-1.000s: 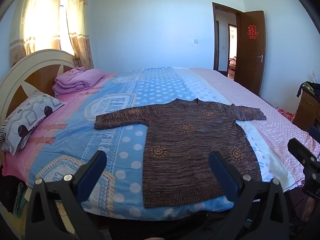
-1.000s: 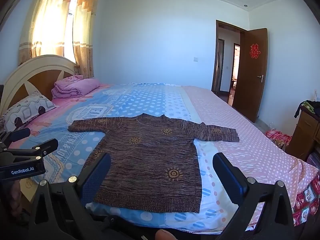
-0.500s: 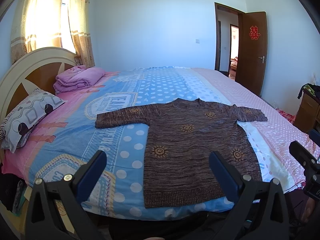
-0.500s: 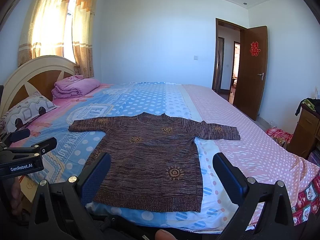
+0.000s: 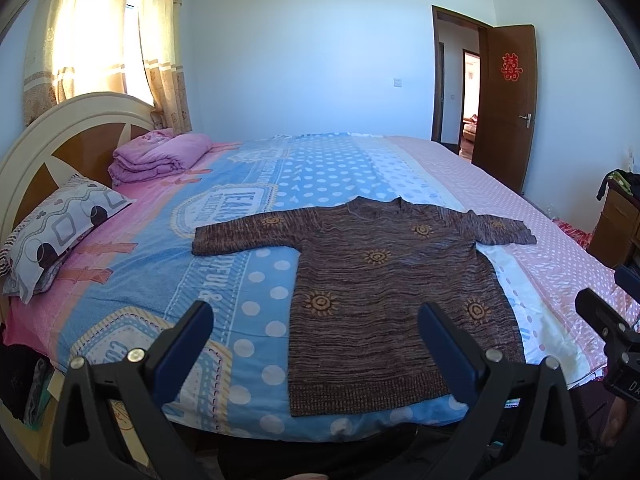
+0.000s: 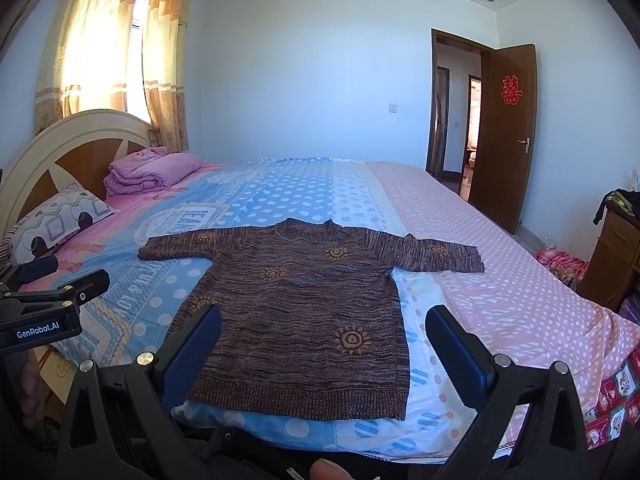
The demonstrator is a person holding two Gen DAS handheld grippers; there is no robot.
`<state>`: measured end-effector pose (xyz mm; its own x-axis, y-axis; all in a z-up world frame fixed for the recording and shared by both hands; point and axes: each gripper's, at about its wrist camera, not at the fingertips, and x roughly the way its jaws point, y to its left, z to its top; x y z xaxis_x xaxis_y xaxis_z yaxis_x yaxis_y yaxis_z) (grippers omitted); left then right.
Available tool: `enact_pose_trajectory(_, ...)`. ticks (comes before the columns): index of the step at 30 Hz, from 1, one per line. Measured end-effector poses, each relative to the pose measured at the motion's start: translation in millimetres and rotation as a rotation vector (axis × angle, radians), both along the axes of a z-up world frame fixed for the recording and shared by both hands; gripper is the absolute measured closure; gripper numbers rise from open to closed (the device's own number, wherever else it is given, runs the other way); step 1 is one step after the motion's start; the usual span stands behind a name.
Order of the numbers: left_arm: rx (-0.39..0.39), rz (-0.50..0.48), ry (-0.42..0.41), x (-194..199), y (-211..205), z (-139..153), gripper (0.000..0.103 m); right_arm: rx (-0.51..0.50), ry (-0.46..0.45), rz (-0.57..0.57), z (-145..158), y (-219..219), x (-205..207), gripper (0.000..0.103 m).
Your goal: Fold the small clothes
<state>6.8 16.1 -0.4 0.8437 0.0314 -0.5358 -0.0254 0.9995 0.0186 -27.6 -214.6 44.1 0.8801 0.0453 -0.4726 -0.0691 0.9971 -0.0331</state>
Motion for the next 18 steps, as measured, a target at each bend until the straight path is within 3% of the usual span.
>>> enact_pose_trajectory(18,-0.003,0.004,0.002,0.3,1.1,-1.0,0.0,0.013,0.022,0.006,-4.7,-1.9,3.3,0.001)
